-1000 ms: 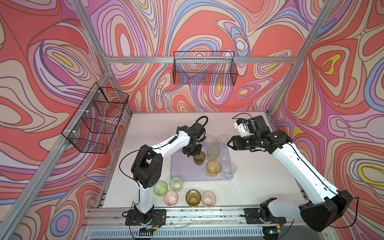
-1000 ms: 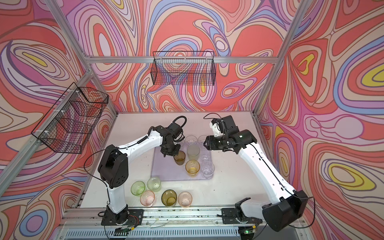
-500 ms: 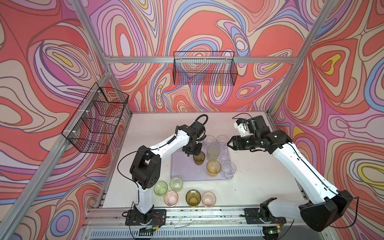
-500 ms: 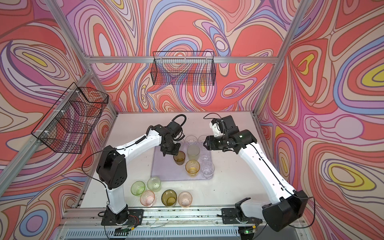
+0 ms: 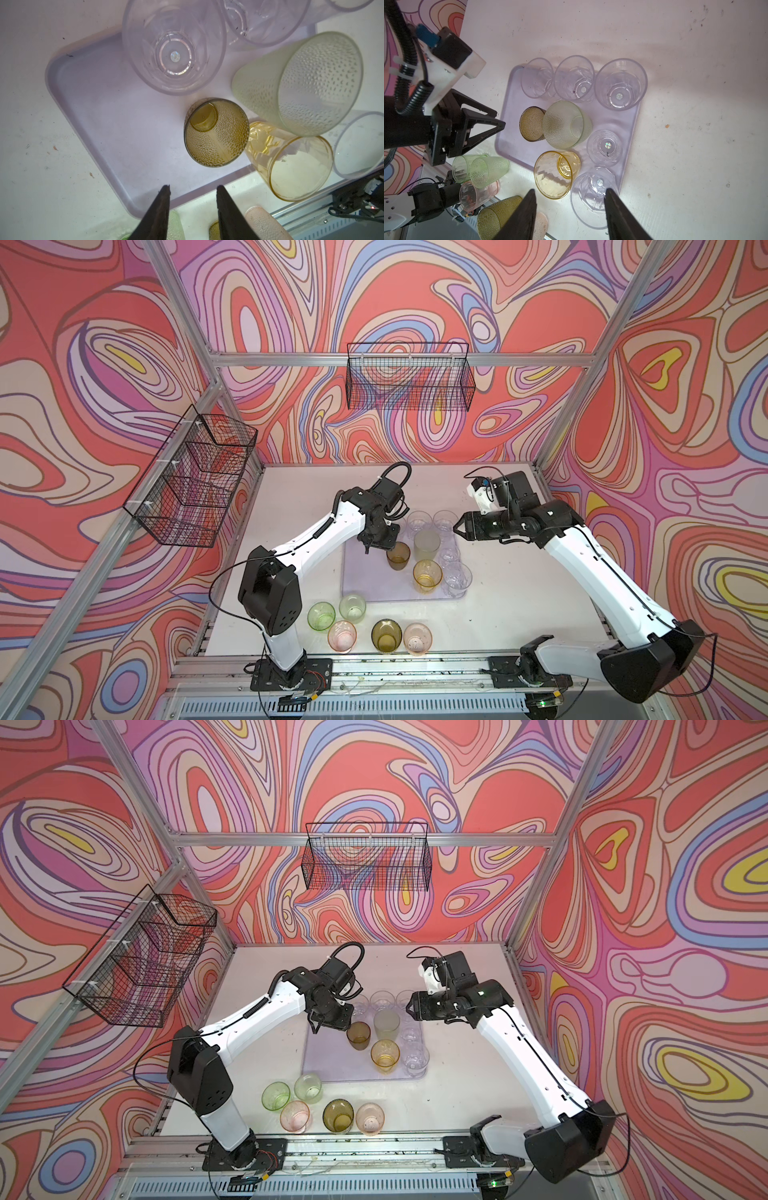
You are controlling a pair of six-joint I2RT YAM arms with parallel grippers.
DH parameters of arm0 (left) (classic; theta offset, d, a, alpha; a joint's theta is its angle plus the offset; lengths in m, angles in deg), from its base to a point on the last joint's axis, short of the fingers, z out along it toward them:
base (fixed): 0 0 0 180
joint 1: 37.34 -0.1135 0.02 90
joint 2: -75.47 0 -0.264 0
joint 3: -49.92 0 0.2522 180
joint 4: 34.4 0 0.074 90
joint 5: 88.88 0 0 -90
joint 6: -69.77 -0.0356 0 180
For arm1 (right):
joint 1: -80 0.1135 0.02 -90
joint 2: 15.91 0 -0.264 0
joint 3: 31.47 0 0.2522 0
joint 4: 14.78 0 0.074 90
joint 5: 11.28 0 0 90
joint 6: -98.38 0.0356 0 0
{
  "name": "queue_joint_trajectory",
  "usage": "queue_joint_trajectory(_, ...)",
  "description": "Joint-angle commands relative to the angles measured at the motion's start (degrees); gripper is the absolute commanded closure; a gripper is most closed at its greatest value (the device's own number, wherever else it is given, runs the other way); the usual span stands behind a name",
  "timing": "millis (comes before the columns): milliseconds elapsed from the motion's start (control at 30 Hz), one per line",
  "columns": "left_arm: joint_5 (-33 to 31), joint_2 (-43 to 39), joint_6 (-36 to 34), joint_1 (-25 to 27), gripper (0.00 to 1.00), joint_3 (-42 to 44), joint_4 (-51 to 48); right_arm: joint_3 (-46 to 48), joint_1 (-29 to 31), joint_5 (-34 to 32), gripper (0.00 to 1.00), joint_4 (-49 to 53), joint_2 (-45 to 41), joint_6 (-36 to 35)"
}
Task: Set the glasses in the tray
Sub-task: 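Move the left gripper back over the other dark olive cup near the robot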
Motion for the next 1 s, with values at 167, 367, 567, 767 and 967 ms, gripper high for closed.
queue_joint_trajectory(167, 1.21, -5.05, -3.86, -0.35, 0.59, 2.51, -6.04, 0.5, -0.36, 1.32, 0.46, -1.09, -0.09, -0.86)
queue_joint_trajectory(367, 3.71, -7.72, -6.2, -0.28, 0.59, 5.1, -7.15, 0.55, -0.35, 1.39, 0.46, -1.22, 0.09, -1.05)
queue_joint_trajectory(567, 4.32, -11.56, -8.14, -0.24, 0.58, 7.95, -8.26, 0.7, -0.36, 1.51, 0.46, -1.66, 0.18, -1.05)
queue_joint_trajectory(767, 5.7, -15.9, -8.7, 0.4, 0.59, 12.17, -8.58, 0.59, -0.41, 1.53, 0.45, -1.9, 0.4, -1.06)
queue_joint_trajectory(967, 4.86, -18.86, -7.85, 3.33, 0.59, 14.82, -9.6, 0.19, -0.36, 2.04, 0.46, -2.13, 0.89, -1.11)
